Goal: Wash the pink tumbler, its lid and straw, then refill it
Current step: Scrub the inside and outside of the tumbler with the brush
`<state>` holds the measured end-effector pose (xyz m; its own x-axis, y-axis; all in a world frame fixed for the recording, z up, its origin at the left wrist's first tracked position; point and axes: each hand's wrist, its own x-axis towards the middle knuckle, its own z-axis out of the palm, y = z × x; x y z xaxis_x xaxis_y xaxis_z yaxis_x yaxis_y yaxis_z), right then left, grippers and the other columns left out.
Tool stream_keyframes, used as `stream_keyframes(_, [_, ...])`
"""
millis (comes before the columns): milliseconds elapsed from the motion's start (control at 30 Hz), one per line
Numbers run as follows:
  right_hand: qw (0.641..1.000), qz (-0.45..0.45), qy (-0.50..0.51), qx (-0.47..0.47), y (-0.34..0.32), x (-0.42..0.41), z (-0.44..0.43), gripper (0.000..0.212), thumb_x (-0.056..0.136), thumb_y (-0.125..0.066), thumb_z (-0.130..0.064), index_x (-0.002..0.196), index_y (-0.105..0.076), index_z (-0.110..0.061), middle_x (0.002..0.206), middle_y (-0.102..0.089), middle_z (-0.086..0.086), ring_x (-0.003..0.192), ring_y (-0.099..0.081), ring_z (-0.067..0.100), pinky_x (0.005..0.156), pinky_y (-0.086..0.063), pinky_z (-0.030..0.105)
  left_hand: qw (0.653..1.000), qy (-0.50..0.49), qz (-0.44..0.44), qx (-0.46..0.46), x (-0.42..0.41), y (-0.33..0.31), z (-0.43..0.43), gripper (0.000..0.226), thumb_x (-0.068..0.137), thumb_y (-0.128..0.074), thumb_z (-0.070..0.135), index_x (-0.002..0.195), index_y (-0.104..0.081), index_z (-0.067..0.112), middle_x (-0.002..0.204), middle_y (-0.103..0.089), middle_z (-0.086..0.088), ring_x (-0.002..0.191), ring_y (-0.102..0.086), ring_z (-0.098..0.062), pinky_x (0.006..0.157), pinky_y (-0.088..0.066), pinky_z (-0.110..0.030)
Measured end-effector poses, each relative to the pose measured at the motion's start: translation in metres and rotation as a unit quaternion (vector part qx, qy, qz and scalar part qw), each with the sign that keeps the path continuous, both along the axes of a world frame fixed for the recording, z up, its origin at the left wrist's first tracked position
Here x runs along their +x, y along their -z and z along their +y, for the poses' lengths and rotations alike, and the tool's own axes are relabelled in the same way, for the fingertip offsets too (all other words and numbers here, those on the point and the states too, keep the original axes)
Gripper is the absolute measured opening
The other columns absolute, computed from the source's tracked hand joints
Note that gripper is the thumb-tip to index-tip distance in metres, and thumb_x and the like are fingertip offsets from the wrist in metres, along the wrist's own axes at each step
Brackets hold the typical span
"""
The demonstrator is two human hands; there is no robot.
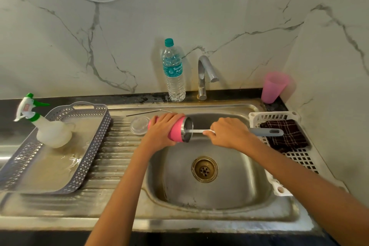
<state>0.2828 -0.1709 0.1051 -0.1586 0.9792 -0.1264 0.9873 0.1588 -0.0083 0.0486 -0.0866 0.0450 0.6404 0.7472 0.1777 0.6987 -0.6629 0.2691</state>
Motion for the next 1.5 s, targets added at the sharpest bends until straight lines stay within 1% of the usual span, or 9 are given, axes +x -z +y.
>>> stream_keyframes(333, [1.000,0.012,0.012,-0.001,-0.002,0.011,0.005,0.049,0.099,-0.033,-0.053,0.079,-0.059,-0.017,0.069,-0.053,0.000,0.066,-0.054,0.018,0.066,-0.047,0.034,0.998,0.024,-0.023,-0.044,0.010,0.000,-0.005,0.098,0.064,-0.082,0.032,0.149,-0.030,0.029,0.144,-0.043,0.004,0.134,-0.040,-0.020,0.113,-0.029,-0.047])
stream_keyframes(467, [0.999,-0.019,0.019,0.020,-0.019,0.031,0.007,0.051,0.098,-0.034,-0.056,0.070,-0.055,-0.019,0.064,-0.053,-0.002,0.058,-0.048,0.012,0.056,-0.036,0.028,0.998,0.016,-0.015,-0.055,0.005,0.001,0.000,0.099,0.064,-0.083,0.032,0.149,-0.030,0.029,0.145,-0.043,0.004,0.133,-0.040,-0.020,0.112,-0.030,-0.046])
stream_keyframes(533, [0.999,-0.021,0.017,0.032,-0.016,0.021,0.012,0.050,0.098,-0.035,-0.055,0.073,-0.058,-0.017,0.067,-0.055,0.000,0.059,-0.050,0.013,0.057,-0.040,0.028,0.997,0.033,-0.025,-0.064,0.019,-0.001,-0.003,0.098,0.065,-0.081,0.032,0.148,-0.030,0.030,0.145,-0.043,0.005,0.134,-0.040,-0.019,0.113,-0.028,-0.044])
stream_keyframes(733, [0.999,-0.037,0.030,0.025,-0.031,0.027,0.013,0.054,0.097,-0.036,-0.058,0.075,-0.061,-0.016,0.066,-0.055,0.000,0.057,-0.048,0.013,0.051,-0.031,0.027,0.996,0.016,-0.033,-0.075,0.009,0.011,0.000,0.100,0.063,-0.083,0.032,0.148,-0.031,0.028,0.146,-0.043,0.002,0.136,-0.040,-0.022,0.111,-0.033,-0.054])
stream_keyframes(900, [0.999,0.002,0.020,0.031,-0.013,0.009,0.015,0.052,0.097,-0.037,-0.057,0.066,-0.053,-0.018,0.065,-0.052,0.000,0.061,-0.050,0.016,0.058,-0.037,0.028,0.995,0.023,-0.063,-0.078,0.028,0.006,-0.007,0.099,0.061,-0.083,0.033,0.146,-0.033,0.028,0.143,-0.046,0.002,0.133,-0.043,-0.021,0.112,-0.034,-0.049])
stream_keyframes(1067, [0.999,-0.006,0.015,0.037,-0.031,0.025,0.006,0.052,0.097,-0.037,-0.058,0.067,-0.056,-0.019,0.063,-0.054,-0.003,0.057,-0.049,0.013,0.052,-0.034,0.026,0.995,0.006,-0.053,-0.087,0.001,0.017,0.000,0.102,0.059,-0.083,0.032,0.147,-0.031,0.030,0.145,-0.044,0.003,0.135,-0.041,-0.020,0.109,-0.036,-0.055])
stream_keyframes(1233, [1.000,0.014,-0.001,0.014,-0.015,0.005,0.008,0.052,0.097,-0.034,-0.057,0.071,-0.055,-0.017,0.065,-0.049,-0.001,0.066,-0.052,0.017,0.062,-0.040,0.030,0.994,0.028,-0.062,-0.084,0.023,0.009,-0.010,0.097,0.062,-0.081,0.037,0.145,-0.032,0.032,0.144,-0.045,0.006,0.135,-0.041,-0.017,0.113,-0.032,-0.049])
stream_keyframes(1400, [1.000,0.012,-0.007,0.015,-0.030,0.019,-0.002,0.050,0.097,-0.038,-0.056,0.065,-0.054,-0.021,0.063,-0.053,-0.002,0.058,-0.048,0.013,0.052,-0.034,0.027,0.994,0.008,-0.060,-0.089,-0.007,0.020,-0.002,0.100,0.058,-0.080,0.037,0.144,-0.029,0.036,0.144,-0.044,0.005,0.134,-0.042,-0.020,0.108,-0.037,-0.057])
stream_keyframes(1500, [1.000,0.024,-0.018,0.002,-0.025,0.006,-0.001,0.052,0.097,-0.036,-0.056,0.062,-0.048,-0.019,0.063,-0.050,-0.001,0.059,-0.048,0.015,0.055,-0.036,0.029,0.994,0.019,-0.066,-0.081,0.009,0.013,-0.009,0.099,0.060,-0.082,0.035,0.144,-0.031,0.035,0.143,-0.045,0.005,0.134,-0.042,-0.019,0.110,-0.035,-0.054])
